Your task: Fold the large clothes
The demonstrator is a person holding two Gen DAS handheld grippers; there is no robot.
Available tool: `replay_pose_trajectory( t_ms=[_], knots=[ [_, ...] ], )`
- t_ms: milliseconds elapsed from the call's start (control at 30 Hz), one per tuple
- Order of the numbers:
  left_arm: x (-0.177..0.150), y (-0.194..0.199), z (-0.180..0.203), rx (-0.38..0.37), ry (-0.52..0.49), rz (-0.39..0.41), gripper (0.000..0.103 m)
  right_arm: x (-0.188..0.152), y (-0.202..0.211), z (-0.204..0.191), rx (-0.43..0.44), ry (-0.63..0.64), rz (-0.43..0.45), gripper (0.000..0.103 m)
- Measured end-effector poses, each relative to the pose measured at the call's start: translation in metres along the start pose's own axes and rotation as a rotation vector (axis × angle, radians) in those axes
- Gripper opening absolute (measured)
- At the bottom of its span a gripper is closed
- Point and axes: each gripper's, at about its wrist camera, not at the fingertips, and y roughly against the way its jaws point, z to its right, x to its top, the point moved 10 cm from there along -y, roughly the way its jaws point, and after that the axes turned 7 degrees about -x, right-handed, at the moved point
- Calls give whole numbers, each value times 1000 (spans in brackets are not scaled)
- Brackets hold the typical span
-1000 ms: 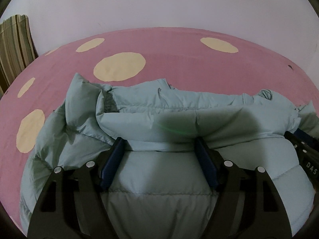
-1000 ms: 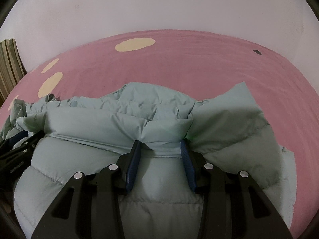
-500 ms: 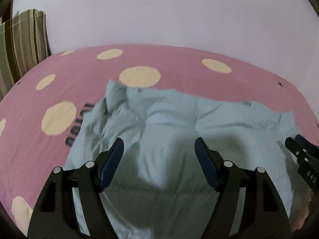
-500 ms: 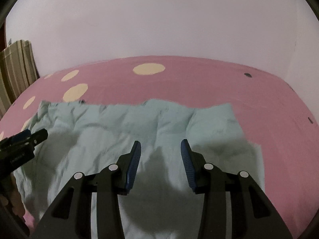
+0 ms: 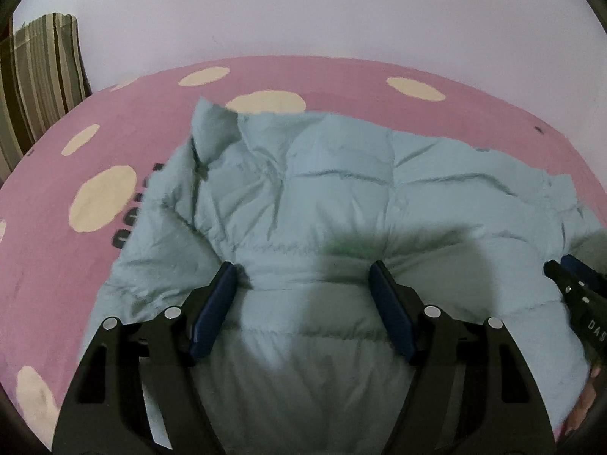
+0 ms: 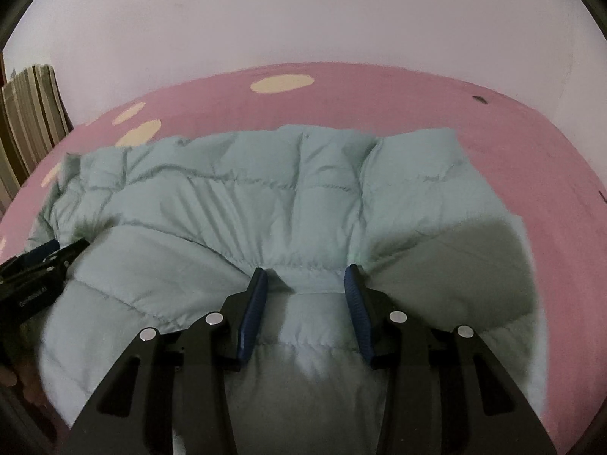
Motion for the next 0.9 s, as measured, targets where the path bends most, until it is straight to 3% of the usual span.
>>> replay_pose_trajectory(
  t_ms=[200, 400, 667, 900],
  knots=[
    [0, 41, -30, 53, 58, 87, 72, -4, 31, 37, -58, -53, 43, 43],
    [-25, 13, -50, 66, 96, -29, 68, -25, 11, 46, -112, -24, -12, 43],
    [-33, -5, -55, 47, 100, -60, 67, -32, -3, 47, -98, -42, -41, 43],
    [-29, -1, -49, 78, 69, -59, 67, -29, 8, 46, -105, -50, -24, 43]
  ],
)
